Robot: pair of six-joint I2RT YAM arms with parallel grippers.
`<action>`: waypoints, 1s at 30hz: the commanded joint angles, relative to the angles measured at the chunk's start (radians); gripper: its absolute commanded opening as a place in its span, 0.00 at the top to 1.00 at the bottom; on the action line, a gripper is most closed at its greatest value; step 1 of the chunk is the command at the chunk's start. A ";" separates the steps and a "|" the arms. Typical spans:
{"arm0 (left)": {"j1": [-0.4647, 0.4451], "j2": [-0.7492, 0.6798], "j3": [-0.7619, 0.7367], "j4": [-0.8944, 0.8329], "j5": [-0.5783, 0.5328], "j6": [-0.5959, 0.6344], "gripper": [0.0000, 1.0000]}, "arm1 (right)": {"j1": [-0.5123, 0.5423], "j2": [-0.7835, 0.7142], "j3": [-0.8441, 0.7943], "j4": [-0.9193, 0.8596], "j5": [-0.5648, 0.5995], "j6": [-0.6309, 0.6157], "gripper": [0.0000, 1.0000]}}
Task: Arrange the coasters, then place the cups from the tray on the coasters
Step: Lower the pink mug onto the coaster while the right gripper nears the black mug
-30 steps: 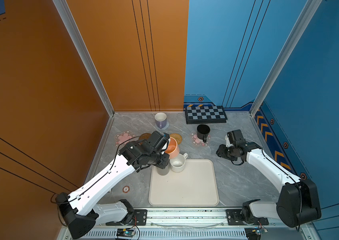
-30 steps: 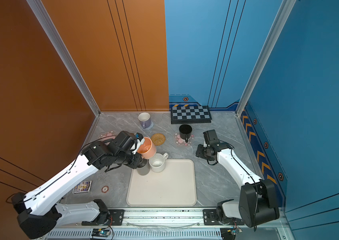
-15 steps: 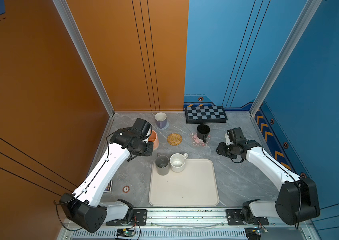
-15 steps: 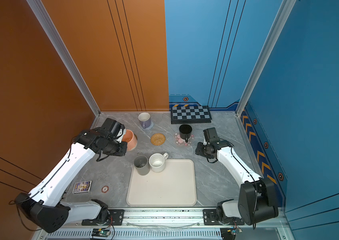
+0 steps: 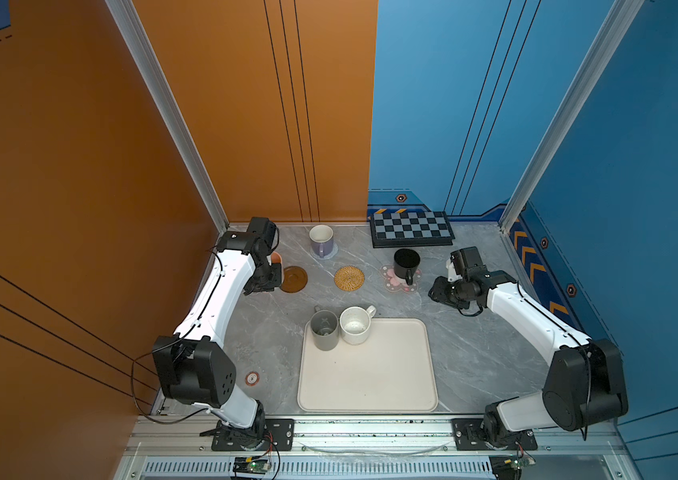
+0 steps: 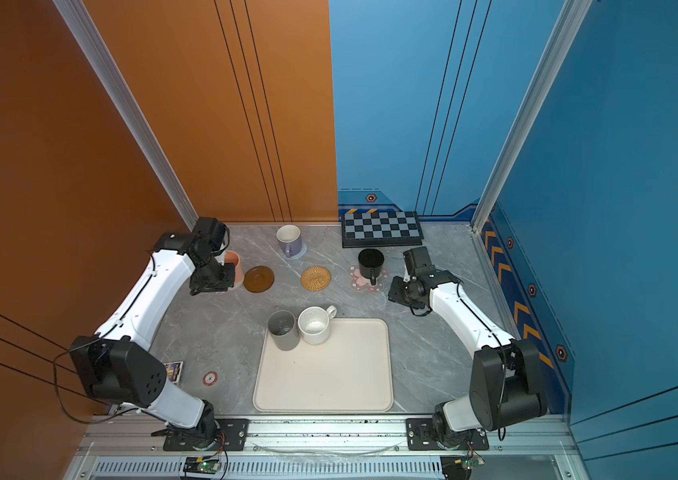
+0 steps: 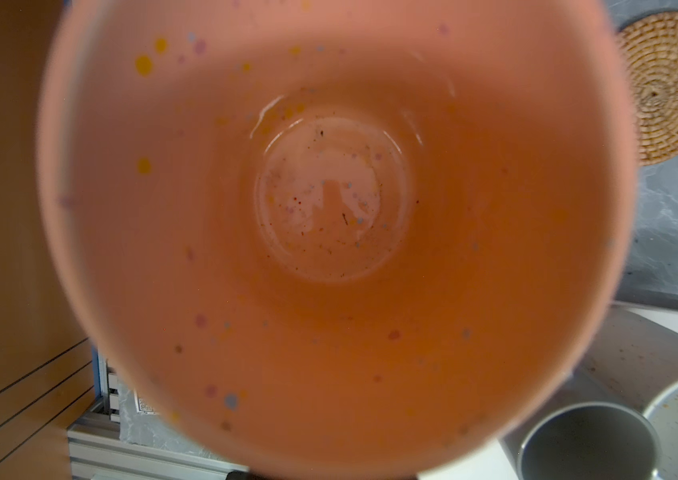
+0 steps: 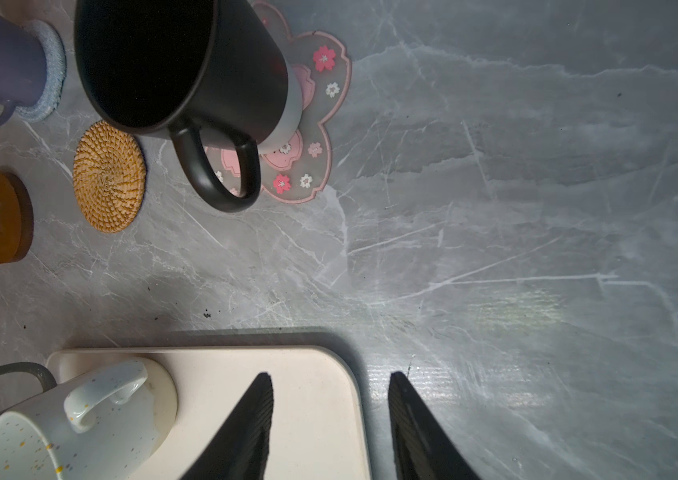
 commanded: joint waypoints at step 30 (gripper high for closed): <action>0.226 0.403 0.213 0.294 -0.075 0.152 1.00 | 0.059 0.121 0.191 0.019 0.095 -0.004 0.52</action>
